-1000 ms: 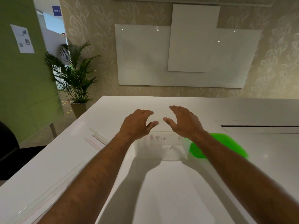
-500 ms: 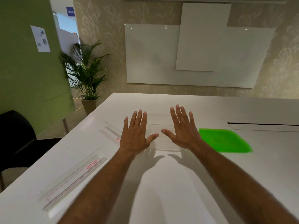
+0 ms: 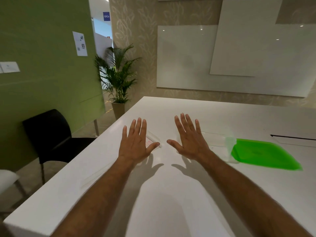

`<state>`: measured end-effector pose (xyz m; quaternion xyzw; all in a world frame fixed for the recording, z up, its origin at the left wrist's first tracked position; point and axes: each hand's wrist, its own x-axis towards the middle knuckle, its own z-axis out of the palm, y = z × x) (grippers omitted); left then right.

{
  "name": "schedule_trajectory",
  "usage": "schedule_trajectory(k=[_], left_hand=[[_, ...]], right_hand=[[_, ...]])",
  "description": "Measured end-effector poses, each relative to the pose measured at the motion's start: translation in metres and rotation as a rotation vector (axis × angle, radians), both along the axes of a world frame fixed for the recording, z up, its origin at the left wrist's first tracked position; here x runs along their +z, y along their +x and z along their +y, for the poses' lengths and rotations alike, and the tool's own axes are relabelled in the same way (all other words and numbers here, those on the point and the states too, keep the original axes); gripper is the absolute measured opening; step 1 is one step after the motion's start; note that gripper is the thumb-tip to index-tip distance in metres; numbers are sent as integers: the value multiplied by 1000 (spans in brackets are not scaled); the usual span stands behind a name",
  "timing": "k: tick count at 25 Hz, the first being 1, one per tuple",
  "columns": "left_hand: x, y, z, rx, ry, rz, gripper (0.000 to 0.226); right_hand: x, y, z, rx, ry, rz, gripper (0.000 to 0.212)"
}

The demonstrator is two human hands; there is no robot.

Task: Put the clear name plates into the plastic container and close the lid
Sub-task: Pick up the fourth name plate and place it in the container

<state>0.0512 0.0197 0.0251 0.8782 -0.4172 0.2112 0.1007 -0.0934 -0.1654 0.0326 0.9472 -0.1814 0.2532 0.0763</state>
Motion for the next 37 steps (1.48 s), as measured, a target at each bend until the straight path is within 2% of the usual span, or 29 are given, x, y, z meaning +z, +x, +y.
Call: schedule_trajectory(k=[9, 11, 14, 18, 21, 26, 32, 37], left_hand=[[-12, 28, 69, 134, 26, 28, 102], [-14, 30, 79, 145, 19, 51, 95], [-8, 29, 88, 137, -38, 97, 72], [3, 24, 97, 166, -99, 325, 37], [3, 26, 101, 175, -103, 470, 25], [-3, 26, 104, 116, -115, 638, 15], [10, 24, 103, 50, -158, 747, 12], [16, 22, 102, -52, -232, 902, 14]], right_hand=[[-17, 51, 63, 233, 28, 99, 83], [-22, 60, 74, 301, 43, 150, 81], [-24, 69, 88, 400, 50, 216, 72], [-23, 76, 102, 548, 106, 221, 56], [-28, 81, 111, 584, 142, 263, 54], [-36, 78, 117, 581, 163, 272, 57], [-34, 70, 113, 585, 180, 263, 76], [-27, 59, 103, 613, 262, 197, 63]])
